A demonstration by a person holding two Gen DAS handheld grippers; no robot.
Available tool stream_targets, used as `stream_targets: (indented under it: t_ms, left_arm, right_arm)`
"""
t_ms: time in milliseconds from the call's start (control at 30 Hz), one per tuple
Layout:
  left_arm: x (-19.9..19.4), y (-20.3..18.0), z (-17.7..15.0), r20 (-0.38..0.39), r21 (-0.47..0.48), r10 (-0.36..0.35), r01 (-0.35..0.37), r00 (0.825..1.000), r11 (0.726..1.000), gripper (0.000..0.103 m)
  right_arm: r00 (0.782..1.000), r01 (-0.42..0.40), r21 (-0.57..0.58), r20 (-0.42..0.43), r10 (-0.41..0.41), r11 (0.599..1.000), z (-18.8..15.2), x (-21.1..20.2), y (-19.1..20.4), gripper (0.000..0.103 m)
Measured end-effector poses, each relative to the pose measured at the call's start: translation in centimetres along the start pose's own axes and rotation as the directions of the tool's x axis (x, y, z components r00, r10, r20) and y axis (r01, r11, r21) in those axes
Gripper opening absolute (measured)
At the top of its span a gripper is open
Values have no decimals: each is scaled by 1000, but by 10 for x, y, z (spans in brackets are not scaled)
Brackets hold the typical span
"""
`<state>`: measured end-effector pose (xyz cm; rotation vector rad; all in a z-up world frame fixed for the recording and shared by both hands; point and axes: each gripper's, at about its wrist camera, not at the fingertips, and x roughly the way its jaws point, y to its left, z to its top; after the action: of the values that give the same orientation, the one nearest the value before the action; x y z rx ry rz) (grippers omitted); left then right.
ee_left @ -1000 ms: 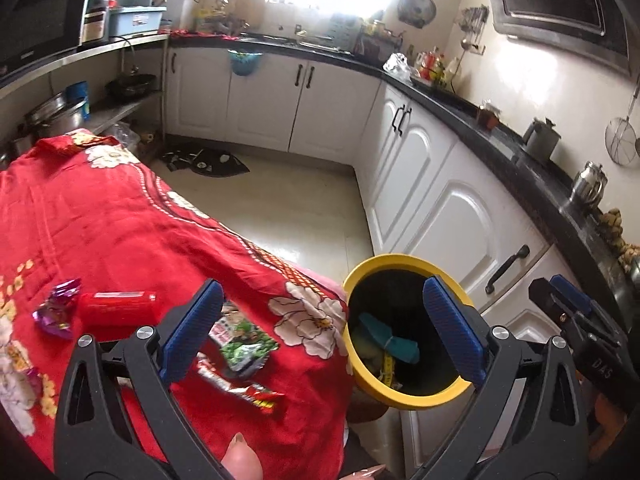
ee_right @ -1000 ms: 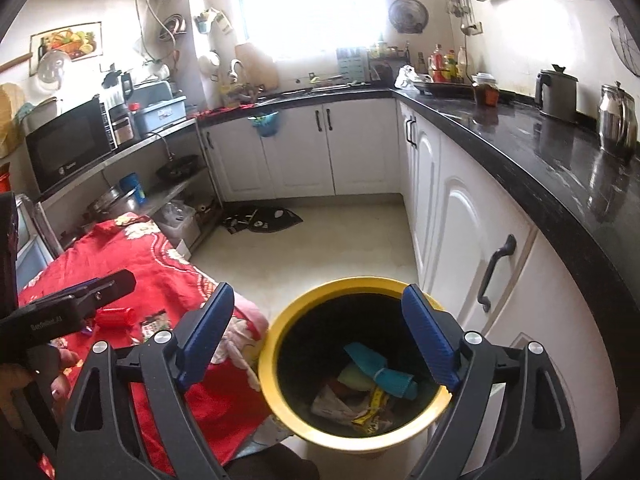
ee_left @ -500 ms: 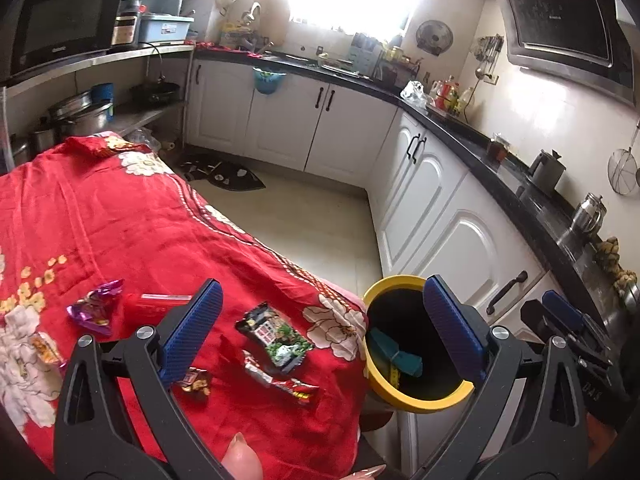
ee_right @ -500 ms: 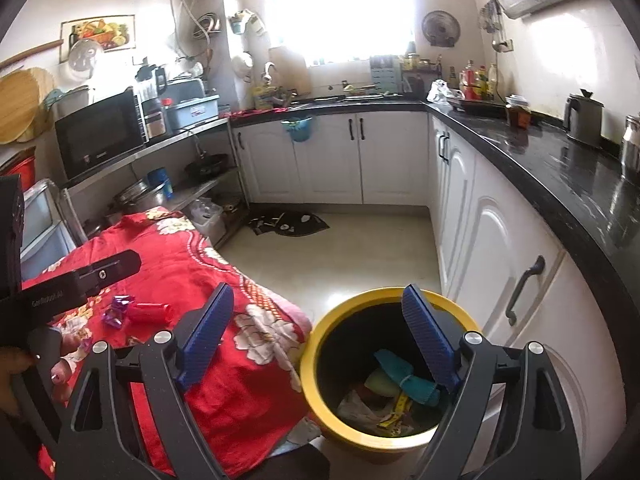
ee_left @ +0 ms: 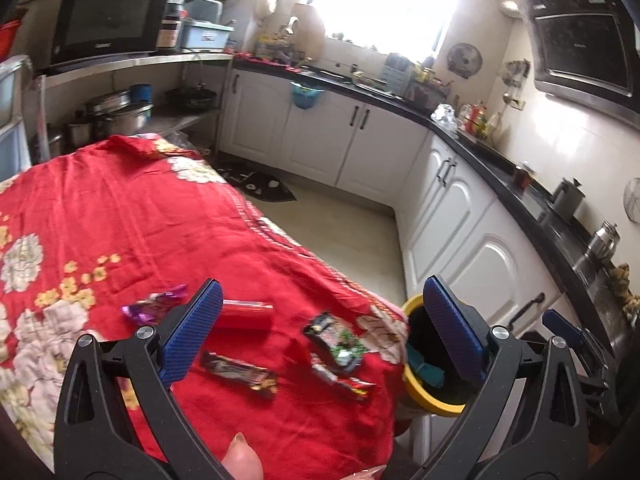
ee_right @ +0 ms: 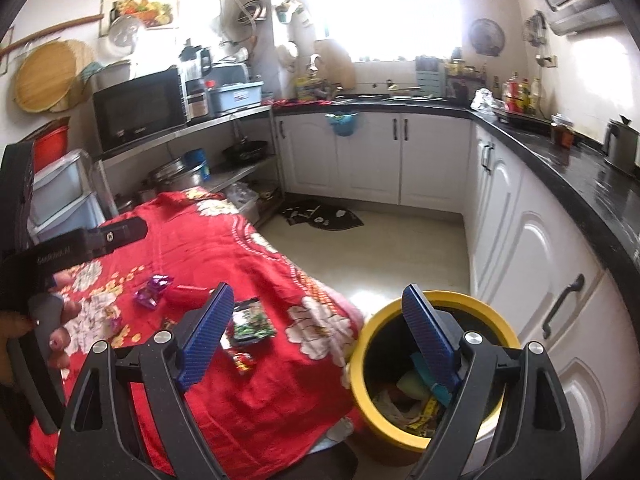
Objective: Collect trash
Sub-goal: 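Move both tools back over the table toward the remaining wrappers, then grasp the red snack bag with the right tool while the left tool grasps the orange wrapper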
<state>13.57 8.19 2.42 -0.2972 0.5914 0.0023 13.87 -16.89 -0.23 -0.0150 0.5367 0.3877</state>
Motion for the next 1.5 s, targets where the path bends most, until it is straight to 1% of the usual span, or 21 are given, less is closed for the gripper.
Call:
stream_targets:
  t_ms: [267, 400, 633, 867, 967, 1233, 1367, 1500]
  left_arm:
    - [-14, 44, -1, 10, -58, 77, -77, 997, 995, 92]
    - [-20, 69, -2, 12, -92, 125, -123, 992, 988, 92]
    - [-27, 103, -9, -6, -146, 188, -186, 982, 972, 92]
    - [-25, 140, -20, -62, -250, 205, -214, 977, 944, 92]
    - [-22, 157, -27, -91, -299, 210, -228, 973, 927, 92]
    - [-11, 184, -47, -163, -357, 228, -273, 960, 894, 92]
    - [1, 195, -58, -200, -385, 216, -280, 956, 879, 92]
    - [13, 203, -67, -232, -422, 177, -263, 956, 868, 92]
  right_arm:
    - [997, -56, -50, -47, 54, 997, -7, 17, 24, 83]
    - [994, -75, -64, -80, 69, 995, -12, 30, 33, 83]
    - [987, -94, -81, -137, 82, 992, -25, 53, 42, 83]
    - [979, -103, -89, -185, 85, 991, -37, 72, 48, 83]
    - [975, -107, -96, -203, 86, 990, -42, 79, 50, 83]
    - [966, -119, -107, -241, 91, 987, -54, 95, 57, 83]
    - [961, -130, -121, -259, 95, 984, -58, 102, 59, 83]
    - [952, -144, -119, -289, 105, 982, -63, 114, 61, 83]
